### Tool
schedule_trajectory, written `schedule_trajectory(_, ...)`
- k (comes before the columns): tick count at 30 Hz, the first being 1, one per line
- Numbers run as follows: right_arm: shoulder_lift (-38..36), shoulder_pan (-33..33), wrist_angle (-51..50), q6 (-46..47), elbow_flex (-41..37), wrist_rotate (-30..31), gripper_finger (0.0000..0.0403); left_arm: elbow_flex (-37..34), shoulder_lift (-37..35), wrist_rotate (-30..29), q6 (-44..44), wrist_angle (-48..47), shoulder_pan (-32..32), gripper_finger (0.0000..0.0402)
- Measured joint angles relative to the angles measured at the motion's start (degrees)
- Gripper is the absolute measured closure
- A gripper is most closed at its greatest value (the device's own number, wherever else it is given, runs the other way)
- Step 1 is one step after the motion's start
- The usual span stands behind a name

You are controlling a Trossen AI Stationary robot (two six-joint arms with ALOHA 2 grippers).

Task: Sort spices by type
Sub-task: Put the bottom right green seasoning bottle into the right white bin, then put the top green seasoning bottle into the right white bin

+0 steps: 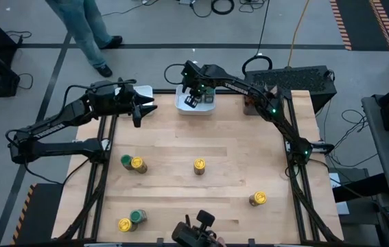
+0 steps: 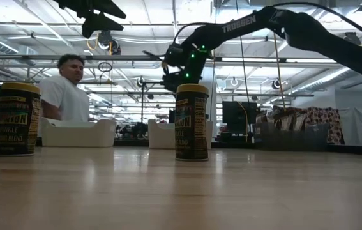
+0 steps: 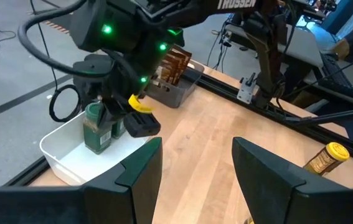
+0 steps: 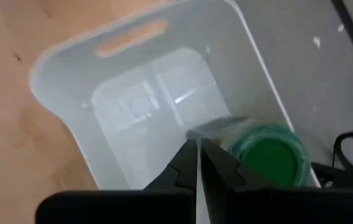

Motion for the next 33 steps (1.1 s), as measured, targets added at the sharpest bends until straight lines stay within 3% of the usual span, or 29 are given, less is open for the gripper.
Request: schedule_trajectory(33,-0.36,0.59,-4.51,2.01,0.04,1.46,0.0403,0.0,0.0,-0.01,-0.89,-0.04,-0.15,0.0203)
